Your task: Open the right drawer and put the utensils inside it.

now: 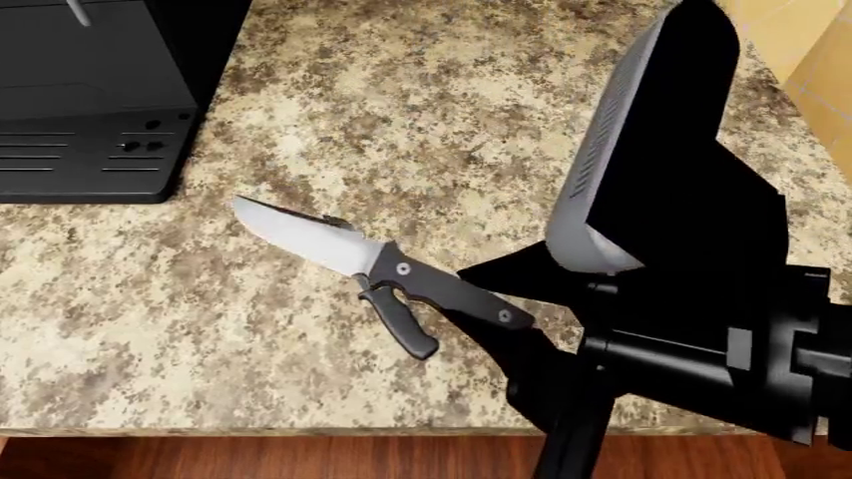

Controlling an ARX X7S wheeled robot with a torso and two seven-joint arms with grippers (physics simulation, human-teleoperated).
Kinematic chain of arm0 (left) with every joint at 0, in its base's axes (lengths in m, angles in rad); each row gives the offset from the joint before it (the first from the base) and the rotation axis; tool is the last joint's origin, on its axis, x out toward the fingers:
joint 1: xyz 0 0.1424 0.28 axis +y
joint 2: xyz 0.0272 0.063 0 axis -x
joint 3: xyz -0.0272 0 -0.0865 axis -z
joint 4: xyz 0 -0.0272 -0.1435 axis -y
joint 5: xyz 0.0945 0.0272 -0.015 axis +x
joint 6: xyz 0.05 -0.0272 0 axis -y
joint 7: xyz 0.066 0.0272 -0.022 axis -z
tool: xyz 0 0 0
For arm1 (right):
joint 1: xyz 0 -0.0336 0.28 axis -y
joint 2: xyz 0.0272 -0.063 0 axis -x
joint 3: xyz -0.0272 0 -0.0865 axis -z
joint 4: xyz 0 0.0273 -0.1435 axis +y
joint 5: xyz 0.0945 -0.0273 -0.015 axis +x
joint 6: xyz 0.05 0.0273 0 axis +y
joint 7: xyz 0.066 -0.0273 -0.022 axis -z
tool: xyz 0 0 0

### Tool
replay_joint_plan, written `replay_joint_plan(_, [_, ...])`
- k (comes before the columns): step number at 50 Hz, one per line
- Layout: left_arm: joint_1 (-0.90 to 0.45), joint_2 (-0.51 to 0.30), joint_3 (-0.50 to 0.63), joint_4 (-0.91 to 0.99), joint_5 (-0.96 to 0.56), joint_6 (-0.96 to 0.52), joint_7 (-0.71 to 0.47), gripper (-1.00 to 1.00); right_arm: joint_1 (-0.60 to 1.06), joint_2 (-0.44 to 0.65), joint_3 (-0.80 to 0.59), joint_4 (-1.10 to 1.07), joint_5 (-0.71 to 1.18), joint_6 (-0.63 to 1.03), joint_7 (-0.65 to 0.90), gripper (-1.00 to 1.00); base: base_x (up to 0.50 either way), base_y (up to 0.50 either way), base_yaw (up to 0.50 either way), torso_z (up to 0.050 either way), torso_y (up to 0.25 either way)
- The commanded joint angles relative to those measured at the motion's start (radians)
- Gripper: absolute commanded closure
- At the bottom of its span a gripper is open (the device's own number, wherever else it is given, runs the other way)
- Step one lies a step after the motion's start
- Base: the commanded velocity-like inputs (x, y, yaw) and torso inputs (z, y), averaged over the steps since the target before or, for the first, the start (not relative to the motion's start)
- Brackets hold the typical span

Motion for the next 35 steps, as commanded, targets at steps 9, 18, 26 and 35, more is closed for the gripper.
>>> replay_joint_plan(9, [0.0,0.008,-0.012,0.0,-0.01,-0.001,0.006,-1.0,-0.015,-0.052,0.007,-0.086,0.048,-0.041,0.028,1.0,0.0,0.0,0.0,0.0,0.0])
replay_joint_plan(18, [0.0,0.004,0.005,0.0,0.003,0.004,0.001,-1.0,-0.031,-0.097,-0.009,-0.126,0.065,-0.063,0.061,1.0,0.0,0.0,0.0,0.0,0.0])
replay_joint_plan(26, [0.0,0.004,0.017,0.0,0.012,0.005,-0.002,-1.0,-0.048,-0.192,-0.038,-0.141,0.059,-0.081,0.092,1.0,0.0,0.0,0.0,0.0,0.0])
replay_joint_plan(35, [0.0,0.012,0.013,0.0,0.009,0.009,0.004,-1.0,-0.046,-0.259,-0.059,-0.161,0.077,-0.099,0.13,1.0,0.0,0.0,0.0,0.0,0.0])
